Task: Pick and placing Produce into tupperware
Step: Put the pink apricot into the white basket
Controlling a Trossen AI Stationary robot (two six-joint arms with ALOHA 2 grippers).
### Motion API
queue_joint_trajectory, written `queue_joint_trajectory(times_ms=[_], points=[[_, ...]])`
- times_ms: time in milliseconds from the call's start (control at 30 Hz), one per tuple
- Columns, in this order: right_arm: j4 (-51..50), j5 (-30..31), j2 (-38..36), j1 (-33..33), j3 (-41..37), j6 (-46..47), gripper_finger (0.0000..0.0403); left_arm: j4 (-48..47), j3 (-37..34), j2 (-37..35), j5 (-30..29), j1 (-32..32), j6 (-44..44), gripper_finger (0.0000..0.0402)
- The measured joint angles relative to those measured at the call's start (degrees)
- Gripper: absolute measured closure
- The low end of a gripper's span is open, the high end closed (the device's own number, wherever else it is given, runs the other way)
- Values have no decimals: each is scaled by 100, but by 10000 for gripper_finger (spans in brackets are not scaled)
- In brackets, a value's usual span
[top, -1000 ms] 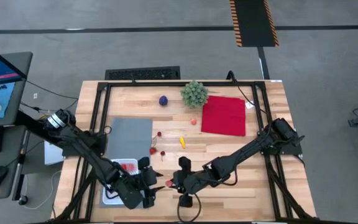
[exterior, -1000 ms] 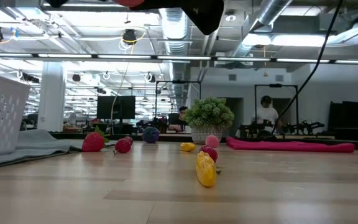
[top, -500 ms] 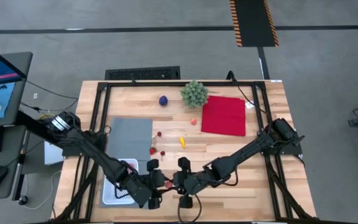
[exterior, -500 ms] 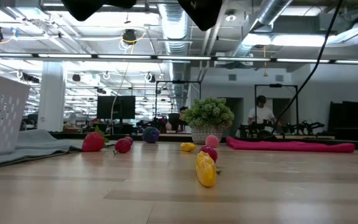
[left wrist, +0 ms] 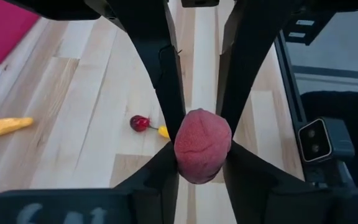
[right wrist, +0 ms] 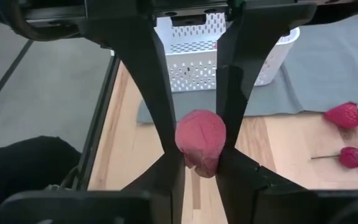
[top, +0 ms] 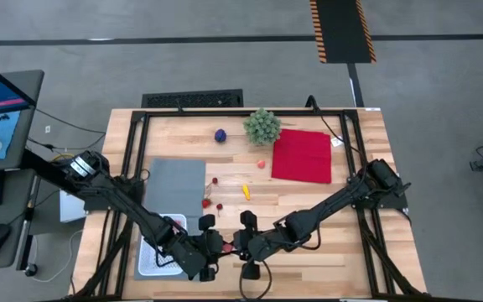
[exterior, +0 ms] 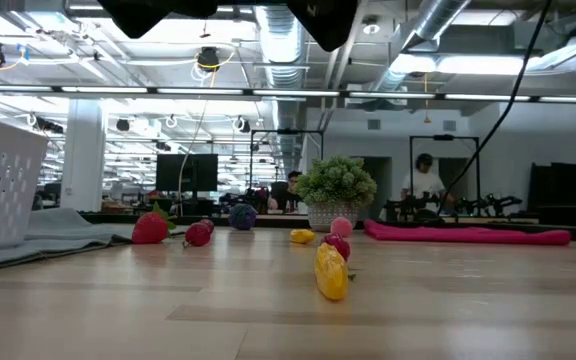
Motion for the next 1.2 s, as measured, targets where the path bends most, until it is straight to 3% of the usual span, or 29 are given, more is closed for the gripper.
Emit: queue_joint_trajectory(times_ms=[300,500,733,867,1200], points=[[-82,13,2,117,7,70,281,41,0,0,84,-22,46,325],[-459,-149,59,217,-35,127,238,4,0,-35,94,-39,99,326],[-466,-79,31,311,-24,160,177,-10,2,-33,50,-37,195,366],[-979,-51,26,397,-17,457,161,-210,2,-36,20,-110,160,366],[-1756,227,87,753,-17,1049,158,-1910,2,-599,-236,-721,-1418,349]])
